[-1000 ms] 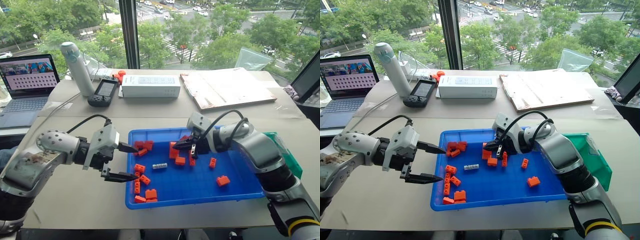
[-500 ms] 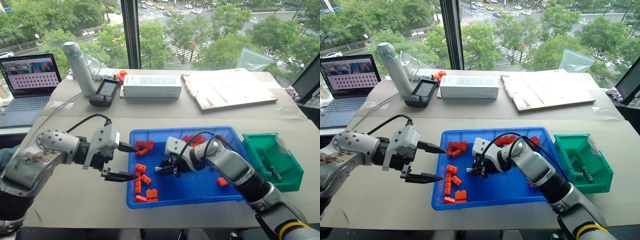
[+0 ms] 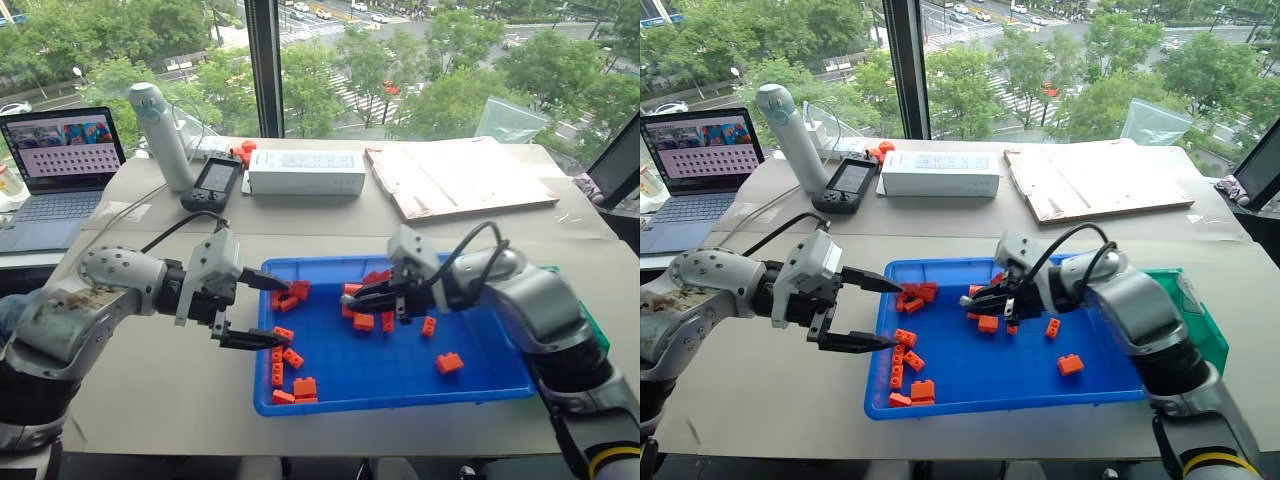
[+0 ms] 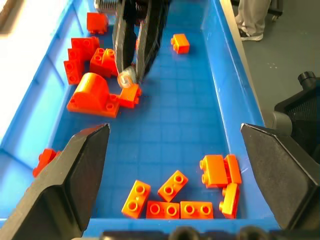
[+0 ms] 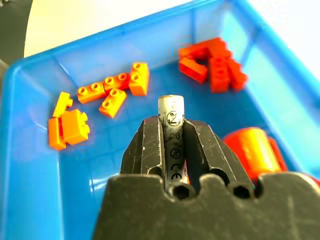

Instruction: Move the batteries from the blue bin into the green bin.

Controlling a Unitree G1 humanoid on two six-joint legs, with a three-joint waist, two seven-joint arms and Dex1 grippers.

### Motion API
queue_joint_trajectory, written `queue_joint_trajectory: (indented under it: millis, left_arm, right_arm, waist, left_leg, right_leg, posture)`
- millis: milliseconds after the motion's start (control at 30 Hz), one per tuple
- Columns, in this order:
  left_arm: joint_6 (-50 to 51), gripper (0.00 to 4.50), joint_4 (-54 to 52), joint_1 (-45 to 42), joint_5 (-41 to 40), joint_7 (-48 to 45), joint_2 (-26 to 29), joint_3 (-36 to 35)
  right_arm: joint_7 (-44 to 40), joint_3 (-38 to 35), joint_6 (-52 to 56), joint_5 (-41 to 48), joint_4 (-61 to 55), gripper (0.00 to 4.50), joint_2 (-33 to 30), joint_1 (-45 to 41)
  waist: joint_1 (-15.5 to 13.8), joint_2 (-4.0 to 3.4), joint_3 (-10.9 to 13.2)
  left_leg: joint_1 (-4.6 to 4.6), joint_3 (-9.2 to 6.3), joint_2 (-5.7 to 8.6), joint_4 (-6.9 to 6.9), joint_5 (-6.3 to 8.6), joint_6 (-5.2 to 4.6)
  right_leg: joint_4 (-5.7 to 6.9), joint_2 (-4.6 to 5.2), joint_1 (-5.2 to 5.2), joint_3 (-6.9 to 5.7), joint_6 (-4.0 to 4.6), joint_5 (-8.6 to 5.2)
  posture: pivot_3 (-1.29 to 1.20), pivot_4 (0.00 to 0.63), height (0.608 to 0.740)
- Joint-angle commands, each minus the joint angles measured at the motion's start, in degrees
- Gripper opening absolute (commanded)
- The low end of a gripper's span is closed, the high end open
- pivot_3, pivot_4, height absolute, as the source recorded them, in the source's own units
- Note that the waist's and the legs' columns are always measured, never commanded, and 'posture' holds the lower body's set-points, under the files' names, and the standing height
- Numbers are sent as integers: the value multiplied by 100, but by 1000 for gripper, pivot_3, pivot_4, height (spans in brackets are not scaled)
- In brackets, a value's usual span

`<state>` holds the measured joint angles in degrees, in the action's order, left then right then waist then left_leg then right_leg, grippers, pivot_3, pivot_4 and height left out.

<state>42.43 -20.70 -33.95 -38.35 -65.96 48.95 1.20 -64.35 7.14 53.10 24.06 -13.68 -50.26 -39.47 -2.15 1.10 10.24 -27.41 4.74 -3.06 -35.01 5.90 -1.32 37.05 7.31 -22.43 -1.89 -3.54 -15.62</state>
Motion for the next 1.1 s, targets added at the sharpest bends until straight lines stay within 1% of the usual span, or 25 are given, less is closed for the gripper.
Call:
queue_joint_trajectory:
  millis: [33,100,200,233,267,400,500,533,567,667,767,833,900,967,1033,1100]
  left_arm:
    - [-106,4500,223,-410,73,188,-222,-7]
    - [-147,4500,295,-543,116,258,-395,92]
    - [-313,4500,395,-664,320,454,-651,184]
    - [-379,4500,407,-667,430,523,-707,234]
    - [-410,4500,411,-656,517,574,-746,282]
    - [-746,4500,431,-530,878,824,-976,400]
    - [-911,4500,474,-483,1051,958,-1090,409]
    - [-938,4500,471,-466,1078,987,-1114,398]
    - [-957,4500,457,-446,1091,1027,-1141,372]
    - [-965,4500,406,-385,1085,1199,-1235,250]
    - [-819,4500,537,-429,1120,1386,-1215,150]
    - [-793,4500,686,-441,1080,1515,-1199,-56]
    - [-590,4500,576,-258,863,1635,-1047,-502]
    - [-451,4500,358,13,761,1652,-883,-740]
    - [-437,4500,199,264,738,1654,-766,-846]
    - [-374,4500,124,438,693,1821,-775,-1002]
  right_arm:
    - [-48,-899,-182,-332,377,271,-1225,286]
    - [-11,-1207,-356,-529,748,271,-1773,766]
    - [-108,-1701,-325,-453,914,271,-2155,1477]
    - [-101,-1837,-325,-430,937,271,-2198,1669]
    - [-70,-1933,-338,-428,960,271,-2211,1819]
    - [79,-2074,-665,-679,1049,271,-2256,2415]
    - [188,-2122,-736,-747,1103,271,-2301,2559]
    - [186,-2127,-726,-763,1099,1273,-2347,2574]
    - [186,-2124,-715,-781,1099,1491,-2396,2556]
    - [294,-2064,-804,-889,1267,2494,-2520,2282]
    - [368,-2129,-1062,-721,1563,3555,-2289,1664]
    - [224,-2178,-1282,-584,1612,4209,-2190,1529]
    - [117,-2713,-1441,99,1700,4209,-1506,1370]
    - [116,-3141,-1550,519,1742,4209,-960,1409]
    - [170,-3288,-1759,563,1723,4209,-683,1612]
    - [355,-3243,-2208,347,1955,4209,-426,1748]
  waist:
    - [-21,3,-2]
    - [-9,17,-11]
    - [2,19,-11]
    - [30,18,-11]
    - [63,16,-10]
    - [147,13,-10]
    - [147,13,-9]
    - [146,13,-9]
    - [145,13,-9]
    - [145,12,-9]
    - [148,12,-9]
    - [154,13,-9]
    - [165,25,-9]
    - [185,32,-8]
    - [173,31,-8]
    - [118,28,-7]
  left_leg:
    - [0,0,3,0,1,0]
    - [2,4,5,9,6,-6]
    - [3,11,3,10,10,-19]
    - [2,15,4,11,-9,-51]
    - [3,20,4,14,-15,-60]
    - [8,20,4,15,-18,-59]
    - [8,20,5,5,-18,-58]
    - [8,24,6,4,-16,-56]
    - [8,23,7,2,-8,-42]
    - [8,24,8,-2,-3,-35]
    - [7,25,8,-2,-2,-33]
    - [9,23,7,1,-2,-33]
    - [8,23,8,4,-3,-35]
    - [8,18,1,6,-17,-58]
    - [8,18,4,12,-17,-60]
    - [8,22,9,10,-16,-62]
  right_leg:
    - [-6,3,5,0,3,-2]
    - [-28,6,14,1,6,-4]
    - [-27,7,25,7,-3,-1]
    - [-18,7,29,16,-3,-1]
    - [-9,6,22,27,-3,-1]
    - [4,2,18,37,-4,-2]
    - [1,2,24,40,-9,-3]
    - [1,2,20,49,-14,1]
    - [1,2,21,51,-15,1]
    - [0,3,21,57,-20,5]
    - [-2,3,18,58,-20,5]
    - [-3,2,20,59,-20,5]
    - [-4,2,19,58,-20,5]
    - [-9,-10,23,60,-19,6]
    - [-10,-8,24,60,-22,8]
    - [-6,-3,23,59,-23,8]
  posture:
    - [0,150,740]
    - [0,150,740]
    - [0,150,740]
    - [0,150,740]
    - [0,150,740]
    - [0,150,740]
    - [0,150,740]
    - [0,150,740]
    - [0,150,740]
    - [0,150,740]
    - [0,150,740]
    - [0,150,740]
    - [0,150,740]
    - [0,150,740]
    - [0,150,740]
    - [0,150,740]
